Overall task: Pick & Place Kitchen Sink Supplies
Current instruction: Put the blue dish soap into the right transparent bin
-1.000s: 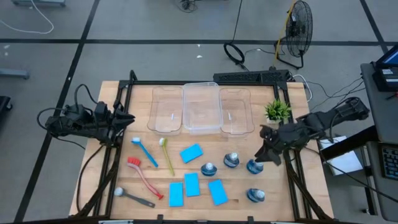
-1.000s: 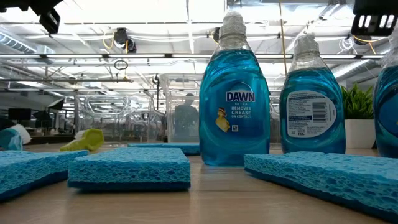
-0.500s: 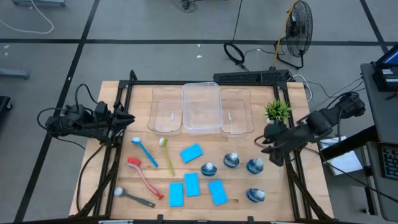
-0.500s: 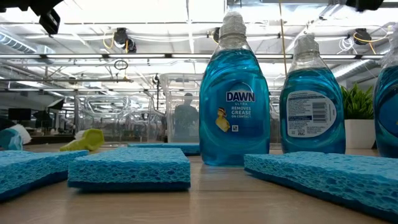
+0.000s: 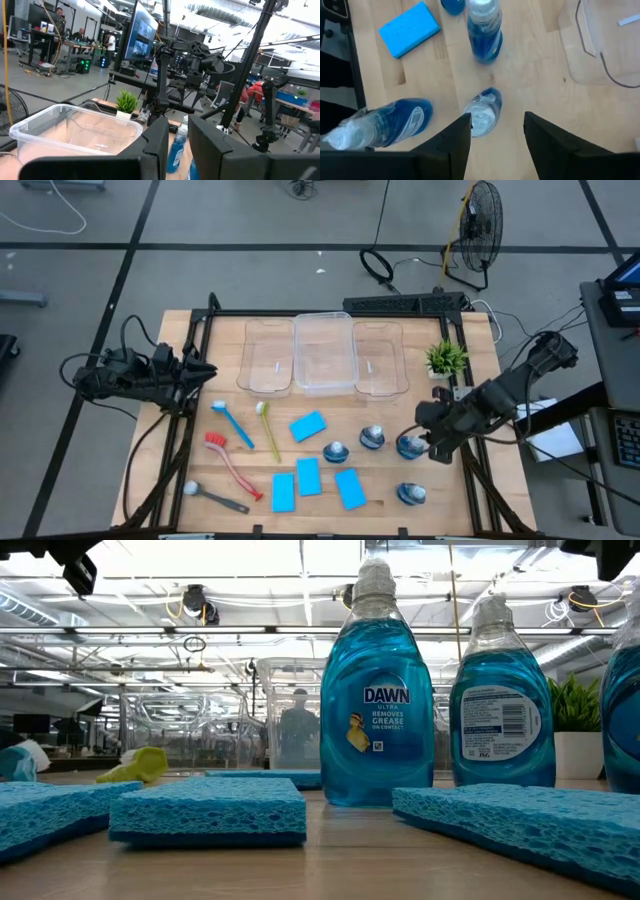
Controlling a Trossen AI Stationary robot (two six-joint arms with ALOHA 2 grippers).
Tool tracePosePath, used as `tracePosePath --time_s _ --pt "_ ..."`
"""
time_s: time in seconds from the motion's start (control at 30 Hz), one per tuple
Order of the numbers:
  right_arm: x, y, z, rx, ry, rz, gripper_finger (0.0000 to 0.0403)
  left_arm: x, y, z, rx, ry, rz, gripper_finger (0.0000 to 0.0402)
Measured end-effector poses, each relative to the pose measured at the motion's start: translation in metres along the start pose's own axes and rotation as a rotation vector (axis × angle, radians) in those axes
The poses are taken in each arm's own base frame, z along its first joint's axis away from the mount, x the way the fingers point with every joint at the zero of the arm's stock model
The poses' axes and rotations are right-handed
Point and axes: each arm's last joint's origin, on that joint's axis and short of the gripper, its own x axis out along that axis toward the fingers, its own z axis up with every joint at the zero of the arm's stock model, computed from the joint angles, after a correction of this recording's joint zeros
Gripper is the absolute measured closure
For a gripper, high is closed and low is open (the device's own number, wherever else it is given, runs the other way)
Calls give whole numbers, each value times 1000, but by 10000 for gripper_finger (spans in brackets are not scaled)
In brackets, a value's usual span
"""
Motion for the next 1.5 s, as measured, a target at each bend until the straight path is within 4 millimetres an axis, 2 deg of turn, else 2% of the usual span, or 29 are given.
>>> tracePosePath --time_s 0.17,0.43,0.93,1.5 --pt "7 8 -2 -28 25 -13 232 0 0 0 26 0 0 325" --pt "33 12 -16 10 39 -4 234 0 0 0 24 0 0 325" --pt "67 9 -28 56 25 38 232 0 0 0 11 0 0 325" --pt "72 13 -26 34 -1 85 227 0 0 0 13 0 0 325"
